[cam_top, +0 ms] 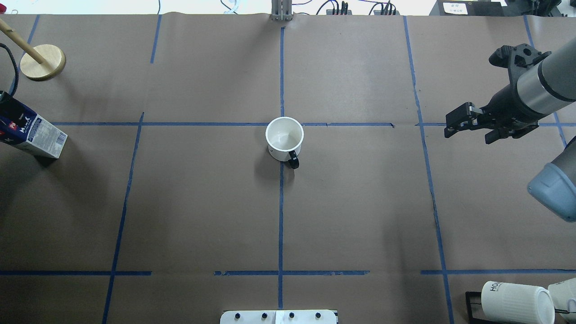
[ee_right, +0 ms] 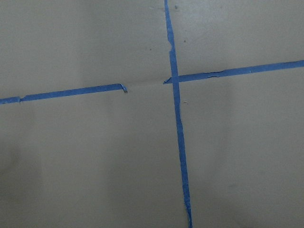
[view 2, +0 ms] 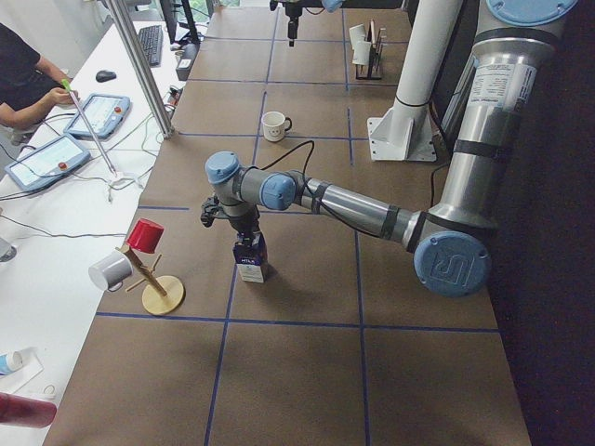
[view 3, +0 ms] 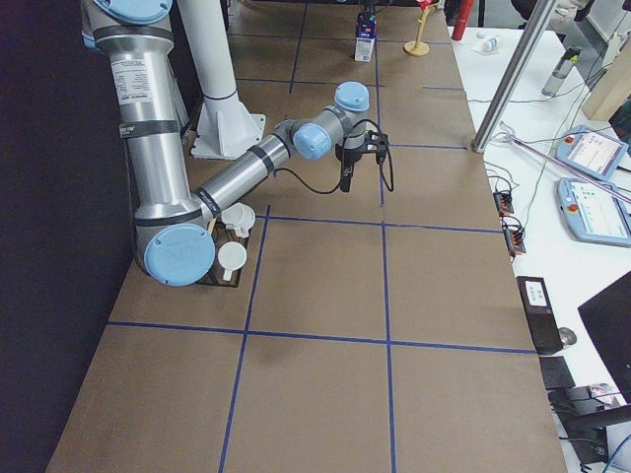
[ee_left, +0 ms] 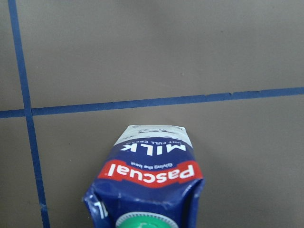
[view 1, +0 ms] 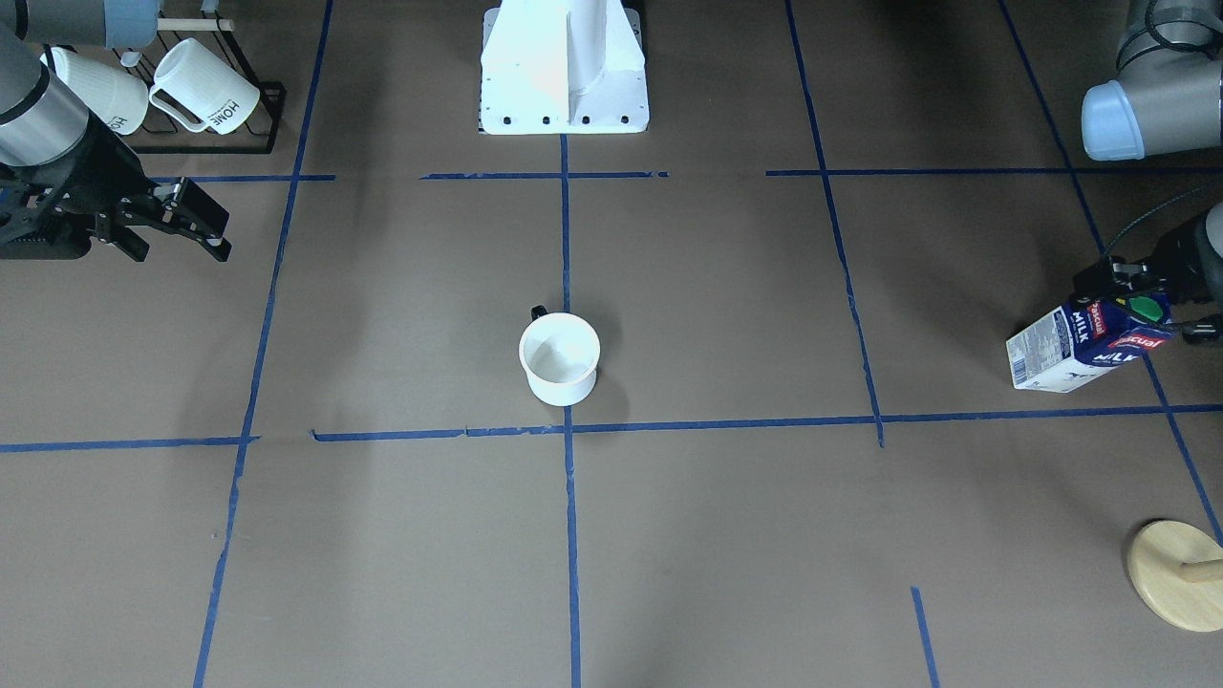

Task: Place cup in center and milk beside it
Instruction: 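Grasp the blue milk carton with the left gripper and lift it, then carry the milk carton with the left gripper beside the mug, then set the carton down and open the left gripper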

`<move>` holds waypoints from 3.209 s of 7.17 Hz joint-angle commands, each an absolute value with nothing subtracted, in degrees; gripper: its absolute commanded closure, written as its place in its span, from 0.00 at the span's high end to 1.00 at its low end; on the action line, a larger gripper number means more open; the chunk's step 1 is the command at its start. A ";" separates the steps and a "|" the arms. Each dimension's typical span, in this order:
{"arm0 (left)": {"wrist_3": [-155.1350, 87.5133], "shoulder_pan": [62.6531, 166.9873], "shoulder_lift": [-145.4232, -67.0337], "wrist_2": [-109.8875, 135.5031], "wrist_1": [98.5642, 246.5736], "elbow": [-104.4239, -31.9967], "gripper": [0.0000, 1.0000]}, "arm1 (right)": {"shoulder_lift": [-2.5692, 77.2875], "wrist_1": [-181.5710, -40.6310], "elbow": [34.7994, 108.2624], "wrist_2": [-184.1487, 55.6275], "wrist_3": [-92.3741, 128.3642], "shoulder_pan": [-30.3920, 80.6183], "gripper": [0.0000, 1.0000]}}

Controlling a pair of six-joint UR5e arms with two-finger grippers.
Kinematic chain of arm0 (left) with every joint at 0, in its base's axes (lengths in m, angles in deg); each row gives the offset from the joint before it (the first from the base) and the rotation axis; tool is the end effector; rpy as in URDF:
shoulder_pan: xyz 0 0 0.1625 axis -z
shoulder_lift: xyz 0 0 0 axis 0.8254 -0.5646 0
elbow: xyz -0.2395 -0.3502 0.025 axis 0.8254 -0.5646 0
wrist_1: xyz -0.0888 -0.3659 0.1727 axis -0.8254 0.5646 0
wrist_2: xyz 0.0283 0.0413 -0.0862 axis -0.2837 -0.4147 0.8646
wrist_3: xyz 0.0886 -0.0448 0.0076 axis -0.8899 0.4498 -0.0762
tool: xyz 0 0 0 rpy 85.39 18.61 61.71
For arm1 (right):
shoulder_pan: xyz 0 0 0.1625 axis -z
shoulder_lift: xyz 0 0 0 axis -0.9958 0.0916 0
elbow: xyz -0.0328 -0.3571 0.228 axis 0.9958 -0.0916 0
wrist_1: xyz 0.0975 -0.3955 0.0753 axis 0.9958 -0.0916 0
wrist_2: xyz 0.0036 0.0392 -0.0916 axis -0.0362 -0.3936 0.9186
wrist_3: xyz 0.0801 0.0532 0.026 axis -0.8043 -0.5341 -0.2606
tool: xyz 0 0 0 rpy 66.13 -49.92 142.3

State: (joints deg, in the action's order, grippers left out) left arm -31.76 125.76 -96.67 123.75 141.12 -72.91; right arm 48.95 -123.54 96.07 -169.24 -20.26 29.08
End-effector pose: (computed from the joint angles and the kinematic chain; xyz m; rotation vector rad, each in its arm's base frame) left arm 0.1292 -0.5521 0.5288 -0.0658 0.7572 0.1194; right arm -0.2268 -0.4597 0.3549 -0.0074 -0.8891 0.1194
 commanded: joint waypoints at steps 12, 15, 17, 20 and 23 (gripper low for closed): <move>6.83 97.81 -141.37 114.67 120.69 -68.60 0.01 | 63.44 -123.65 96.49 -171.58 6.81 16.98 1.00; 7.09 97.81 -142.70 114.76 128.00 -61.37 0.04 | 63.44 -123.65 96.40 -171.58 6.72 16.98 1.00; 7.09 97.81 -142.71 114.76 129.94 -59.95 0.09 | 63.53 -123.65 96.57 -171.58 6.64 16.98 1.00; 8.23 97.90 -142.71 114.76 130.64 -59.95 1.00 | 63.53 -123.65 96.49 -171.58 6.63 16.98 1.00; 9.12 100.34 -142.10 114.67 129.42 -68.51 1.00 | 63.35 -123.56 95.96 -171.41 6.46 17.07 1.00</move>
